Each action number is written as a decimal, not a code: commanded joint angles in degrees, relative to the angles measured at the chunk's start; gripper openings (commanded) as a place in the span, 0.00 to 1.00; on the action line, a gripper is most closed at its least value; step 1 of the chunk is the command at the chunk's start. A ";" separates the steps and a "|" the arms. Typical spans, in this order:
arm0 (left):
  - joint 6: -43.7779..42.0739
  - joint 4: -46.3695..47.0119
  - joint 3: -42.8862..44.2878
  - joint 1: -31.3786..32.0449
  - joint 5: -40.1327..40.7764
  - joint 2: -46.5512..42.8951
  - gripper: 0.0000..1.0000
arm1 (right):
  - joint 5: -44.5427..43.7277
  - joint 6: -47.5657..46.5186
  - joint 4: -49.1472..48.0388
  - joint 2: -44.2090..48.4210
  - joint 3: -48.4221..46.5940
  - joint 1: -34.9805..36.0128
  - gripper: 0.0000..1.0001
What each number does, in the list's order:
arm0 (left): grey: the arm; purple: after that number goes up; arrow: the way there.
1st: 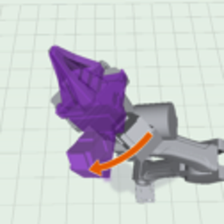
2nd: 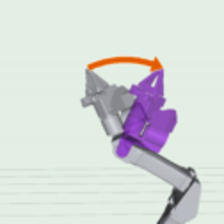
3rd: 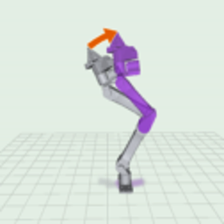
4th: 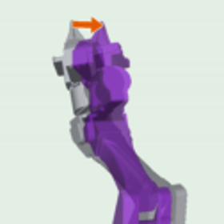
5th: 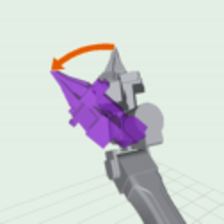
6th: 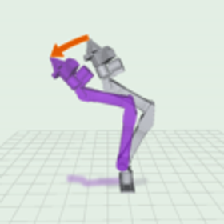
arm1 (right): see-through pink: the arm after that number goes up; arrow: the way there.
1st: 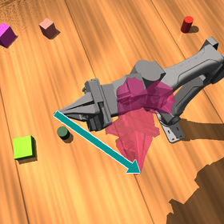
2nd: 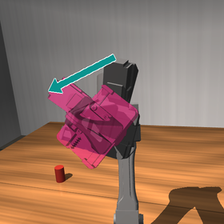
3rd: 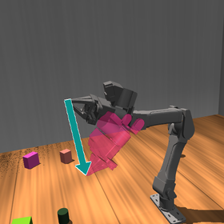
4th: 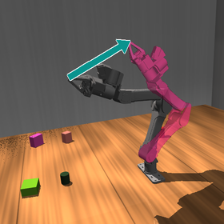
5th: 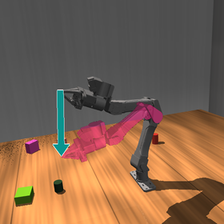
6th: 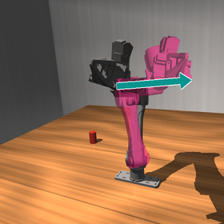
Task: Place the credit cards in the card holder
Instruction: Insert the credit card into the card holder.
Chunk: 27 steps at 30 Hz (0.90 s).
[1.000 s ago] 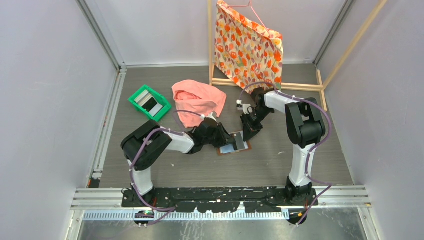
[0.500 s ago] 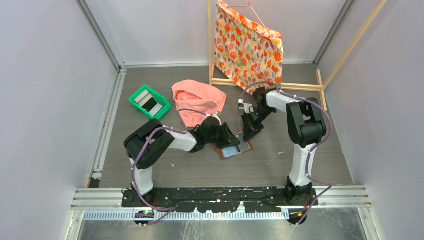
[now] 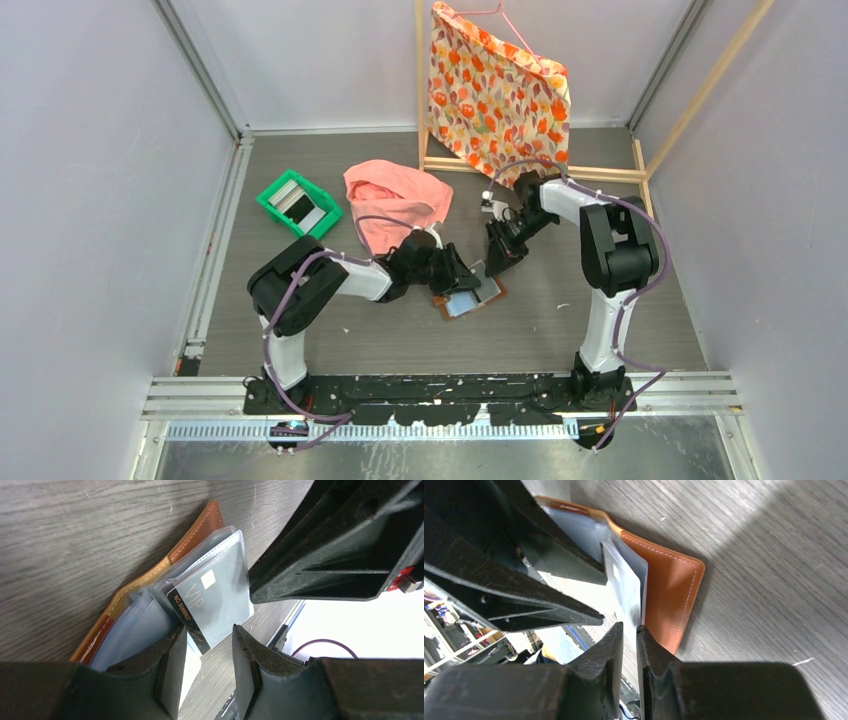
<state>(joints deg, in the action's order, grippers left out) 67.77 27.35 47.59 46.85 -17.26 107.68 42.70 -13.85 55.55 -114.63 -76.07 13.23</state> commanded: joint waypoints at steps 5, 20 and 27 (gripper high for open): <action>-2.47 2.46 0.72 -1.32 -2.59 -1.81 0.39 | 4.32 -2.24 0.13 6.48 -0.05 -0.77 0.22; -4.92 -4.10 5.57 -2.70 -5.05 -0.07 0.32 | 6.32 -1.48 0.78 2.57 -0.12 -0.20 0.11; -6.59 -5.11 7.64 -3.54 -6.16 1.21 0.33 | 0.32 0.68 -0.43 -0.59 -0.28 0.20 0.11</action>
<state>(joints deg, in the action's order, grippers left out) 63.53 22.59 53.56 44.03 -21.74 108.79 46.24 -14.59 55.35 -114.10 -75.61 13.02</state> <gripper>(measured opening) 0.323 0.111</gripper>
